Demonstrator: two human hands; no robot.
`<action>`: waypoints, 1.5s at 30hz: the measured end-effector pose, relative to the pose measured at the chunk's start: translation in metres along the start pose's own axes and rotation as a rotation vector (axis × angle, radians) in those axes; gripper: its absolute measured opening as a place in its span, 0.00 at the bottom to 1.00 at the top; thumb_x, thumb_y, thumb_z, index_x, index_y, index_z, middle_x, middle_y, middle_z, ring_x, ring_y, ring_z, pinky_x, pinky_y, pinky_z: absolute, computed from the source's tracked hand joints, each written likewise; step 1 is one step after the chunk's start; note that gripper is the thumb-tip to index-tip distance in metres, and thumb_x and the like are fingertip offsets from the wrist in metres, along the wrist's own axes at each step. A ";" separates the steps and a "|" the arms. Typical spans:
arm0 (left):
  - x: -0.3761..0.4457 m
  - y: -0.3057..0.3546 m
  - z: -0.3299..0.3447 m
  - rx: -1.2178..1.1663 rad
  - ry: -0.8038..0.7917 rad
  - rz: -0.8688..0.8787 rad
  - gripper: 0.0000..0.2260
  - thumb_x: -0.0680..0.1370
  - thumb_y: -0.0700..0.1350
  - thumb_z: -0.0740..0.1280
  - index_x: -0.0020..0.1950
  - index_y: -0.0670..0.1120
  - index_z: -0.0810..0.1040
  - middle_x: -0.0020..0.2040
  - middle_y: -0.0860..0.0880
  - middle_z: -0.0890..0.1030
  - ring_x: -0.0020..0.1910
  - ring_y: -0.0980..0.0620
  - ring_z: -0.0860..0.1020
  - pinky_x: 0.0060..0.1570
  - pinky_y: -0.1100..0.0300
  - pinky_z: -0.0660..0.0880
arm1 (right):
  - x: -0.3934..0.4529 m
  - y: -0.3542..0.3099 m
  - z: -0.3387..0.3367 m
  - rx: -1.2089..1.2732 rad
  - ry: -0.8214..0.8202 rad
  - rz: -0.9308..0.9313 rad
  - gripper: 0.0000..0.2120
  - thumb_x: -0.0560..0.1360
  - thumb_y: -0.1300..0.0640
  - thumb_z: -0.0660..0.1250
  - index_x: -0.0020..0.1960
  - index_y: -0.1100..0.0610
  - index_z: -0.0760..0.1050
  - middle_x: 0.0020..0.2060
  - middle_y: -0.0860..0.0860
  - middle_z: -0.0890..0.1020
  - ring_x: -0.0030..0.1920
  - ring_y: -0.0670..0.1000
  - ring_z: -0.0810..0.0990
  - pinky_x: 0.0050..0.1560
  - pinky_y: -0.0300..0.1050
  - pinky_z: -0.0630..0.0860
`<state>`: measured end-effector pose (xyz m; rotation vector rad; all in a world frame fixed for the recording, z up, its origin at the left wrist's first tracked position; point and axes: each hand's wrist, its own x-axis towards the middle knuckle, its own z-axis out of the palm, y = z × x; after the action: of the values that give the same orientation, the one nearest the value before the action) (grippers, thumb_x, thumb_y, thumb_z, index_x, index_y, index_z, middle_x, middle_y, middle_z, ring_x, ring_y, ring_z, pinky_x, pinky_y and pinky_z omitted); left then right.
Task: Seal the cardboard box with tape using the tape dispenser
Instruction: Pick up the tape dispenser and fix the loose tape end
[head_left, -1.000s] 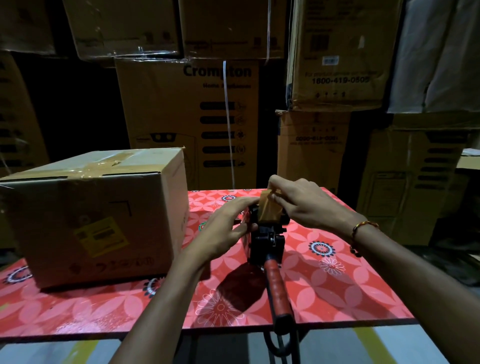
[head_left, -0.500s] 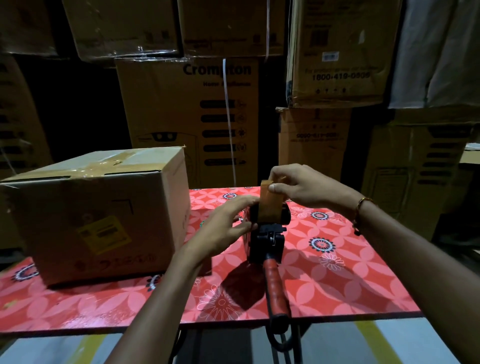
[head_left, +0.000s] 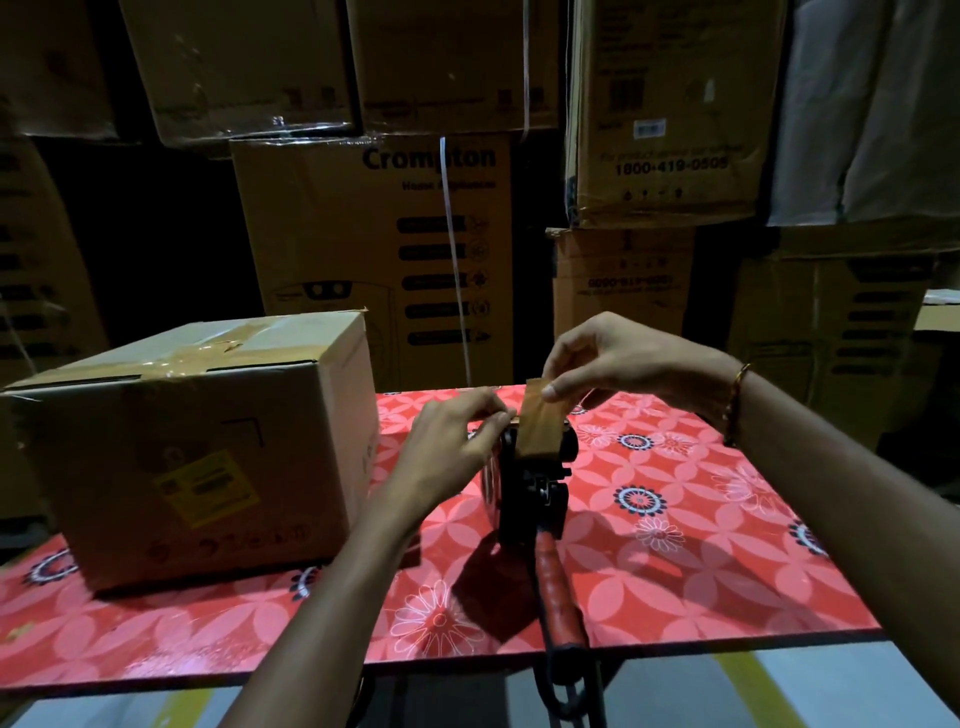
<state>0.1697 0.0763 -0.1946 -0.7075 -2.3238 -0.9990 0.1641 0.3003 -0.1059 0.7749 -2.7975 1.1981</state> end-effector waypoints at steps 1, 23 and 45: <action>-0.001 0.003 -0.001 -0.025 -0.017 -0.018 0.06 0.79 0.46 0.65 0.49 0.48 0.81 0.47 0.53 0.85 0.50 0.57 0.82 0.53 0.50 0.80 | 0.001 0.000 0.001 0.012 0.006 0.008 0.07 0.72 0.58 0.77 0.49 0.57 0.83 0.42 0.52 0.88 0.43 0.50 0.87 0.45 0.45 0.82; 0.011 0.023 0.013 -0.010 0.118 -0.096 0.04 0.80 0.44 0.67 0.46 0.47 0.77 0.39 0.49 0.82 0.36 0.60 0.78 0.36 0.61 0.73 | -0.025 0.046 0.024 0.544 0.306 0.009 0.04 0.73 0.60 0.75 0.46 0.58 0.81 0.37 0.50 0.81 0.36 0.48 0.78 0.34 0.40 0.74; 0.006 0.013 0.012 -0.117 0.069 -0.045 0.04 0.81 0.44 0.67 0.48 0.46 0.79 0.42 0.53 0.82 0.41 0.61 0.79 0.39 0.73 0.72 | -0.016 0.066 0.080 0.391 0.497 -0.173 0.07 0.77 0.61 0.71 0.42 0.52 0.80 0.36 0.45 0.81 0.37 0.43 0.77 0.37 0.32 0.72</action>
<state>0.1703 0.0945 -0.1916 -0.6573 -2.2454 -1.1692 0.1642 0.2918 -0.2107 0.6045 -2.0906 1.6530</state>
